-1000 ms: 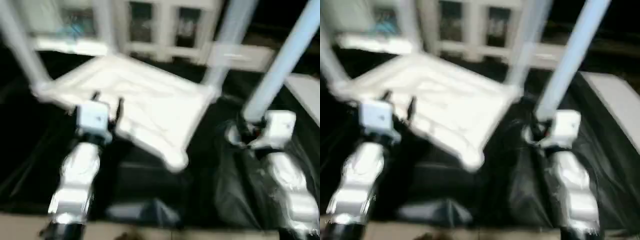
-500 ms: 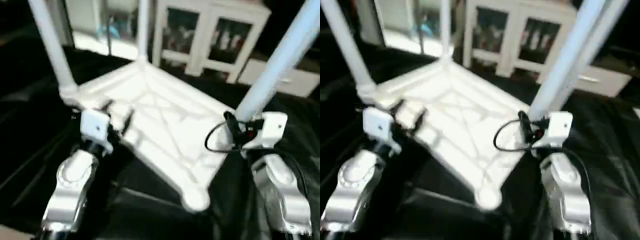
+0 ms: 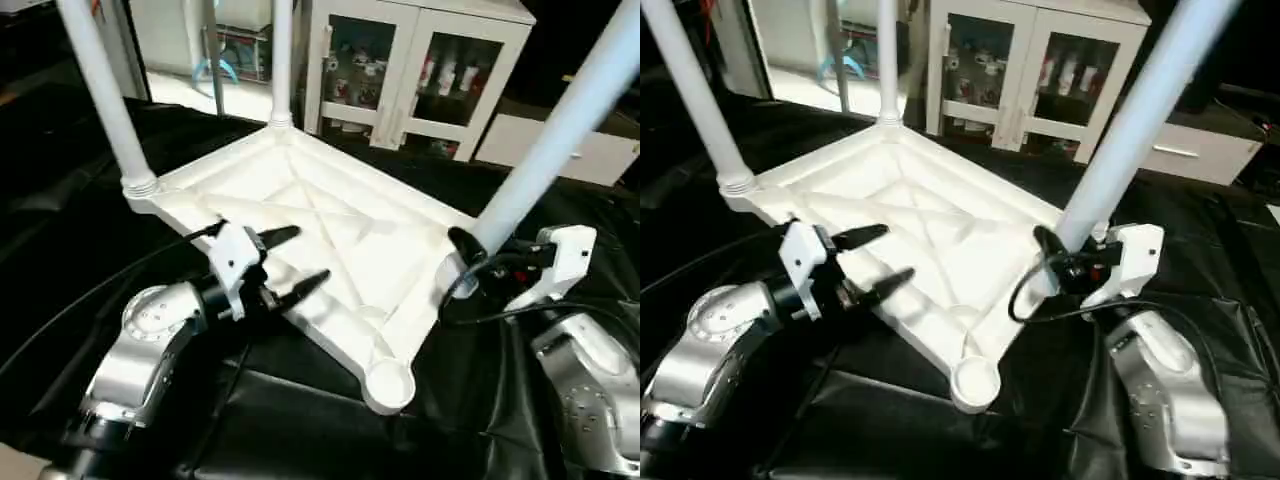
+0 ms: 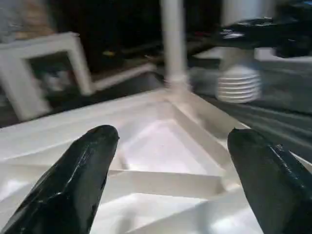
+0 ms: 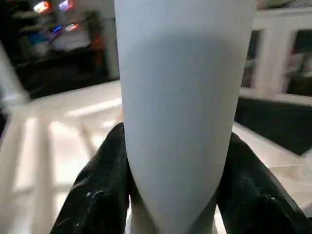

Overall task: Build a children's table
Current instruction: Pick table leg

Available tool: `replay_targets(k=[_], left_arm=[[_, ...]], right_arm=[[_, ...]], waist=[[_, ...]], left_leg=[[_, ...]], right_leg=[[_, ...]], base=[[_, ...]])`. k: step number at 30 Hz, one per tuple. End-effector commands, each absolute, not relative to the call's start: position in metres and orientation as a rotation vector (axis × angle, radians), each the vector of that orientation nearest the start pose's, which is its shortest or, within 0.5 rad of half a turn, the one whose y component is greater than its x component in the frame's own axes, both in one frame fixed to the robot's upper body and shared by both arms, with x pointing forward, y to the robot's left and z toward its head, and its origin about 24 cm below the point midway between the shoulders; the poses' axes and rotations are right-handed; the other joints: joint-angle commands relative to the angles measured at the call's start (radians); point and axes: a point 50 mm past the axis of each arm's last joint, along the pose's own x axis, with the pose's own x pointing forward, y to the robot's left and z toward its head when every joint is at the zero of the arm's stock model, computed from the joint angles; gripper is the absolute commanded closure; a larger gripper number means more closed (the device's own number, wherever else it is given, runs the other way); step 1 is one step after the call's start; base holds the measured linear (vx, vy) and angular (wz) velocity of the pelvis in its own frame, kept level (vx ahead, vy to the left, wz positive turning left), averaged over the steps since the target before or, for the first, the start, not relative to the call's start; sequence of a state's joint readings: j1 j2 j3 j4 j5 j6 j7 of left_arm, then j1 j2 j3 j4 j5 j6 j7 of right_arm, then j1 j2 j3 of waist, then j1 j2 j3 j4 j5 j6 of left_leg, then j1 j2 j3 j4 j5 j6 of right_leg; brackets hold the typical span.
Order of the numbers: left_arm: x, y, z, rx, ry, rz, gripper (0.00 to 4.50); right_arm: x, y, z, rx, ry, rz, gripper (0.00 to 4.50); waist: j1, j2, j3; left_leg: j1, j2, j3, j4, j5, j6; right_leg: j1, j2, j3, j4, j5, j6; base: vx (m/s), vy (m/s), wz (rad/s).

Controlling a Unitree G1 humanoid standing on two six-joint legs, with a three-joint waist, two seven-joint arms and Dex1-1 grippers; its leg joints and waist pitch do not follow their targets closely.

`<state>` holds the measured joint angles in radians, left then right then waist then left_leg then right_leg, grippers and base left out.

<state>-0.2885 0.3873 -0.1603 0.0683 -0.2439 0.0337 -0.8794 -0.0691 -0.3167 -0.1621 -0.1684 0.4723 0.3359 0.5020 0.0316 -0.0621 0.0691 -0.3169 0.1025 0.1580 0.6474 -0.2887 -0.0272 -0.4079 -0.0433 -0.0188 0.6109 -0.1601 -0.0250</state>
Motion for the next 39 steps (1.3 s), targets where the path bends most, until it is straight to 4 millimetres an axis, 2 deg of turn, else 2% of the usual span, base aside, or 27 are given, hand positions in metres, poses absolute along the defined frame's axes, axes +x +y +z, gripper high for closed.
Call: replay_targets(k=[1, 5, 7, 9, 10, 11, 16, 17, 21, 22, 23, 24, 25, 26, 27, 28, 29, 30, 31, 32, 33, 34, 35, 36, 37, 38, 39], left_arm=[[0.278, 0.129, 0.086, 0.249, 0.045, -1.216, 0.01], [0.280, 0.125, 0.079, 0.328, 0.174, -1.403, 0.00], [0.280, 0.124, 0.077, 0.354, 0.214, -1.464, 0.00], [0.281, 0.121, 0.075, 0.368, 0.274, -1.540, 0.00], [0.281, 0.121, 0.075, 0.388, 0.287, -1.568, 0.00], [0.281, 0.121, 0.075, 0.387, 0.285, -1.566, 0.00], [0.300, 0.118, 0.088, 0.326, 0.095, -1.303, 0.00], [0.309, 0.125, 0.090, 0.251, 0.025, -1.051, 0.00], [0.304, 0.143, 0.087, 0.116, -0.014, -0.798, 0.00], [0.300, 0.148, 0.085, 0.087, -0.028, -0.751, 0.00], [0.296, 0.154, 0.083, 0.068, -0.040, -0.673, 0.00], [0.292, 0.160, 0.081, 0.066, -0.051, -0.611, 0.00], [0.290, 0.163, 0.079, 0.069, -0.056, -0.568, 0.00], [0.287, 0.166, 0.078, 0.073, -0.064, -0.531, 0.00], [0.287, 0.166, 0.078, 0.074, -0.064, -0.529, 0.00], [0.286, 0.168, 0.077, 0.078, -0.072, -0.481, 0.00], [0.285, 0.169, 0.077, 0.081, -0.077, -0.443, 0.00], [0.285, 0.169, 0.077, 0.081, -0.077, -0.443, 0.00], [0.285, 0.171, 0.080, 0.108, -0.092, -0.368, 0.00], [0.284, 0.169, 0.082, 0.111, -0.119, -0.359, 0.00], [0.284, 0.168, 0.083, 0.115, -0.127, -0.355, 0.00], [0.284, 0.166, 0.085, 0.120, -0.138, -0.350, 0.00], [0.283, 0.162, 0.087, 0.112, -0.147, -0.353, 0.00], [0.283, 0.157, 0.088, 0.115, -0.155, -0.358, 0.00], [0.283, 0.154, 0.089, 0.118, -0.158, -0.360, 0.00], [0.285, 0.148, 0.091, 0.112, -0.156, -0.362, 0.00], [0.285, 0.148, 0.091, 0.112, -0.156, -0.362, 0.00]], right_arm=[[0.250, -0.194, 0.099, 0.118, 0.046, 0.642, 2.62], [0.245, -0.197, 0.102, 0.067, 0.099, 0.772, 2.62], [0.245, -0.199, 0.104, 0.060, 0.103, 0.787, 2.62], [0.246, -0.201, 0.106, 0.056, 0.100, 0.792, 2.62], [0.246, -0.200, 0.107, 0.055, 0.096, 0.795, 2.62], [0.247, -0.200, 0.107, 0.056, 0.096, 0.795, 2.62], [0.253, -0.200, 0.111, 0.059, 0.037, 0.653, 2.62], [0.256, -0.202, 0.108, 0.100, 0.008, 0.499, 2.62], [0.244, -0.197, 0.093, 0.177, 0.014, 0.389, 2.62], [0.240, -0.194, 0.088, 0.188, 0.025, 0.375, 2.62], [0.235, -0.191, 0.084, 0.213, 0.030, 0.362, 2.62], [0.233, -0.190, 0.082, 0.234, 0.029, 0.335, 2.62], [0.232, -0.190, 0.080, 0.247, 0.028, 0.316, 2.62], [0.231, -0.191, 0.080, 0.257, 0.025, 0.298, 2.62], [0.231, -0.191, 0.080, 0.258, 0.025, 0.298, 2.62], [0.232, -0.191, 0.080, 0.262, 0.021, 0.278, 2.62], [0.233, -0.191, 0.081, 0.264, 0.017, 0.264, 2.62], [0.233, -0.191, 0.081, 0.264, 0.017, 0.264, 2.62], [0.235, -0.190, 0.082, 0.266, 0.011, 0.251, 2.62], [0.236, -0.190, 0.082, 0.264, 0.008, 0.246, 2.62], [0.236, -0.190, 0.082, 0.264, 0.006, 0.240, 2.62], [0.237, -0.190, 0.083, 0.265, 0.004, 0.234, 2.62], [0.238, -0.191, 0.083, 0.253, -0.005, 0.221, 2.62], [0.240, -0.192, 0.084, 0.251, -0.011, 0.213, 2.62], [0.241, -0.192, 0.085, 0.250, -0.014, 0.209, 2.62], [0.245, -0.195, 0.088, 0.242, -0.022, 0.205, 2.62], [0.245, -0.195, 0.088, 0.242, -0.022, 0.205, 2.62]], waist=[[0.005, 0.010, -0.059], [0.011, 0.009, -0.061], [0.011, 0.008, -0.061], [0.012, 0.008, -0.062], [0.014, 0.015, -0.062], [0.012, 0.012, -0.061], [0.010, 0.022, -0.063], [0.011, 0.029, -0.065], [0.012, 0.023, -0.066], [0.023, 0.020, -0.067], [0.044, 0.015, -0.076], [0.065, 0.013, -0.068], [0.090, 0.013, -0.059], [0.093, 0.017, -0.047], [0.092, 0.015, -0.048], [0.095, 0.015, -0.044], [0.093, 0.026, -0.045], [0.069, 0.040, -0.037], [0.025, 0.064, -0.035], [0.024, 0.064, -0.059], [0.037, 0.071, -0.052], [0.035, 0.071, -0.047], [0.035, 0.052, -0.053], [0.022, 0.069, -0.075], [-0.013, 0.069, -0.085], [-0.022, 0.076, -0.090], [-0.028, 0.072, -0.096]], left_leg=[[-0.013, 0.109, -0.046, -0.097, -0.055, 0.048], [-0.008, 0.109, -0.040, -0.094, 0.002, 0.094], [-0.014, 0.113, -0.041, -0.093, 0.015, 0.092], [-0.009, 0.113, -0.039, -0.093, 0.015, 0.091], [-0.007, 0.115, -0.039, -0.093, 0.004, 0.081], [-0.009, 0.116, -0.038, -0.094, -0.003, 0.079], [-0.018, 0.120, -0.038, -0.092, -0.035, 0.042], [-0.019, 0.124, -0.041, -0.092, -0.041, 0.030], [-0.030, 0.118, -0.035, -0.091, -0.059, 0.035], [-0.039, 0.104, -0.031, -0.075, -0.046, 0.072], [-0.008, 0.070, 0.010, -0.004, -0.104, 0.014], [-0.017, 0.068, -0.003, 0.015, -0.121, 0.000], [-0.043, 0.061, -0.039, 0.065, -0.142, -0.015], [-0.043, 0.047, -0.068, 0.090, -0.146, -0.028], [-0.048, 0.035, -0.076, 0.090, -0.145, -0.023], [-0.027, 0.016, -0.078, 0.062, -0.134, -0.014], [-0.003, 0.011, -0.072, 0.032, -0.139, 0.000], [0.065, 0.026, -0.053, -0.043, -0.255, 0.062], [0.058, 0.113, -0.036, -0.149, -0.464, 0.120], [0.012, 0.171, -0.028, -0.193, -0.514, 0.106], [0.005, 0.194, -0.021, -0.200, -0.487, 0.079], [-0.007, 0.222, 0.016, -0.213, -0.482, -0.031], [-0.044, 0.192, -0.045, -0.224, -0.505, -0.043], [0.034, 0.182, -0.062, -0.199, -0.420, -0.165], [0.030, 0.222, -0.134, -0.182, -0.192, -0.233], [0.035, 0.236, -0.151, -0.170, 0.024, -0.189], [0.049, 0.239, -0.154, -0.156, 0.147, -0.167]], right_leg=[[0.051, -0.114, 0.059, -0.071, -0.276, -0.204], [0.048, -0.112, 0.054, -0.067, -0.237, -0.227], [0.052, -0.117, 0.051, -0.066, -0.216, -0.246], [0.049, -0.116, 0.050, -0.067, -0.226, -0.248], [0.048, -0.119, 0.048, -0.065, -0.222, -0.261], [0.050, -0.120, 0.047, -0.069, -0.226, -0.263], [0.055, -0.123, 0.036, -0.070, -0.201, -0.287], [0.057, -0.126, 0.036, -0.066, -0.202, -0.289], [0.064, -0.135, 0.039, -0.076, -0.250, -0.262], [0.078, -0.168, 0.060, -0.090, -0.292, -0.273], [0.073, -0.154, 0.166, -0.130, -0.400, -0.273], [0.087, -0.170, 0.206, -0.146, -0.432, -0.295], [0.099, -0.195, 0.272, -0.165, -0.485, -0.315], [0.077, -0.167, 0.297, -0.177, -0.582, -0.287], [0.077, -0.148, 0.304, -0.176, -0.622, -0.261], [0.049, -0.078, 0.309, -0.178, -0.686, -0.187], [0.028, -0.039, 0.306, -0.178, -0.709, -0.141], [-0.042, 0.037, 0.251, -0.150, -0.713, -0.070], [-0.091, 0.067, 0.081, 0.014, -0.547, -0.057], [-0.052, 0.011, -0.023, 0.140, -0.283, -0.082], [-0.048, -0.008, -0.049, 0.132, -0.192, -0.089], [-0.029, -0.031, -0.077, 0.116, -0.102, -0.085], [0.027, -0.034, -0.089, 0.105, -0.049, -0.055], [-0.008, -0.057, -0.071, 0.040, -0.010, -0.059], [0.015, -0.071, -0.057, 0.053, 0.006, -0.098], [0.009, -0.059, -0.056, 0.057, -0.049, -0.057], [-0.011, -0.049, -0.054, 0.069, -0.074, -0.031]], base=[[0.000, 0.000, 0.00], [0.000, 0.000, 0.00], [0.000, 0.000, 0.00], [0.000, 0.000, 0.00], [0.000, 0.000, 0.00], [0.000, 0.000, 0.00], [0.000, 0.000, 0.00], [0.000, 0.000, 0.00], [0.000, 0.000, 0.00], [0.000, 0.000, 0.00], [0.000, 0.000, 0.00], [0.006, 0.036, -0.28], [-0.017, 0.085, -0.49], [-0.017, 0.085, -0.49], [-0.051, 0.134, -0.55], [-0.081, 0.188, -0.41], [-0.081, 0.188, -0.41], [-0.137, 0.207, -0.32], [-0.152, 0.249, -0.42], [-0.152, 0.249, -0.42], [-0.123, 0.268, -0.43], [-0.109, 0.197, -0.38], [-0.109, 0.197, -0.38], [-0.009, 0.126, -0.16], [0.006, 0.084, -0.03], [0.006, 0.084, -0.03], [-0.046, 0.057, -0.07]])
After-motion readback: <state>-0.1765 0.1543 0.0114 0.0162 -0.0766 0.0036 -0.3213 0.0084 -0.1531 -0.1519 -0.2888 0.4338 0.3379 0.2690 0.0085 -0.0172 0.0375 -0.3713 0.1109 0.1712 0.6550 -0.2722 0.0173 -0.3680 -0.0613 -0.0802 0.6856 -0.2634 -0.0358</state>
